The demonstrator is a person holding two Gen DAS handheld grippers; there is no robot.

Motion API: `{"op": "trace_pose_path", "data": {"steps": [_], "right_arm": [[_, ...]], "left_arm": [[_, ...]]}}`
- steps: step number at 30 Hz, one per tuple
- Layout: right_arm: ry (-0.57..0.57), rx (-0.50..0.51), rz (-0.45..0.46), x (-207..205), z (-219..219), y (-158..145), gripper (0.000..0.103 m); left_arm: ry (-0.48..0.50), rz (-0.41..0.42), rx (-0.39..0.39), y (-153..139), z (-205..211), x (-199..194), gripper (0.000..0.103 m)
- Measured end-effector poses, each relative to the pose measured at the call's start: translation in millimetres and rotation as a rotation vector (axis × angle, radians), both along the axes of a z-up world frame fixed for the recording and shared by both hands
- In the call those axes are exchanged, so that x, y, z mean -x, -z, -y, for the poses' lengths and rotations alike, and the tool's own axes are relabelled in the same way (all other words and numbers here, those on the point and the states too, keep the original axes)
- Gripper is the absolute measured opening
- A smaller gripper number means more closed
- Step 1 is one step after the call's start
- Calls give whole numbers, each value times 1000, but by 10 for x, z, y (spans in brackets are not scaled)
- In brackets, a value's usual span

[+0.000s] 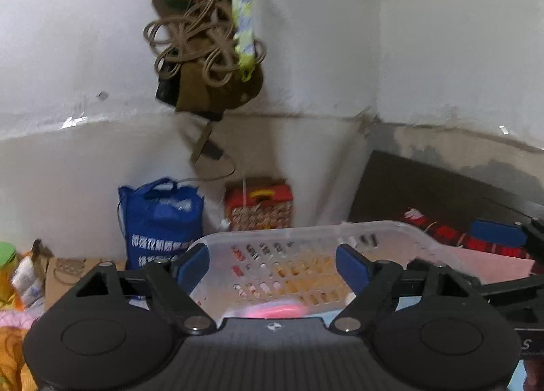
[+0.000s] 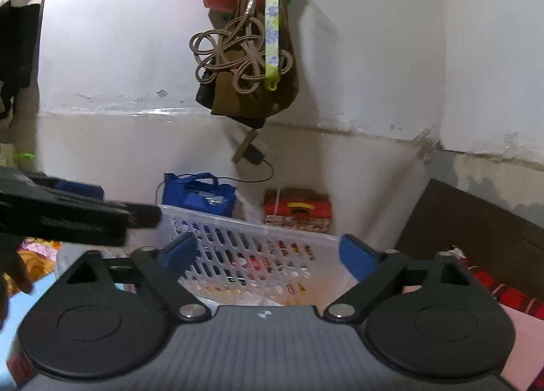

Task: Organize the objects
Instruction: 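Lift both items into the clear basket and release them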

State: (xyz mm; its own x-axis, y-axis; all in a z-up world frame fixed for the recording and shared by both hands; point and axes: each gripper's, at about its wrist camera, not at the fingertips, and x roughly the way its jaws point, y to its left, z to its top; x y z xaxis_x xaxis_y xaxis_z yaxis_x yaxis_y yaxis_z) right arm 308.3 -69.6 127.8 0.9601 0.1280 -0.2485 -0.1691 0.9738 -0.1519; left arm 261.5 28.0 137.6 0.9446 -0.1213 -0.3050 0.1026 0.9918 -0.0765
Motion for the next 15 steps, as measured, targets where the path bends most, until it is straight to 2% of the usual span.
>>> {"op": "trace_pose_path", "data": {"steps": [5,8,11,15], "right_arm": [[32,-25,-28,314,86,126,102],[24,-73,-30,728,241,291,103],[34,-119,-48,1187,368,533,103],[21,-149,-85,1611,410,833,103]], "left_arm": [[28,35,47,107,-92,668,85],[53,78,49,370,-117,1251,86],[66,78,65,692,-100,1717,87],[80,79,77,954,-2,2017,87]]}}
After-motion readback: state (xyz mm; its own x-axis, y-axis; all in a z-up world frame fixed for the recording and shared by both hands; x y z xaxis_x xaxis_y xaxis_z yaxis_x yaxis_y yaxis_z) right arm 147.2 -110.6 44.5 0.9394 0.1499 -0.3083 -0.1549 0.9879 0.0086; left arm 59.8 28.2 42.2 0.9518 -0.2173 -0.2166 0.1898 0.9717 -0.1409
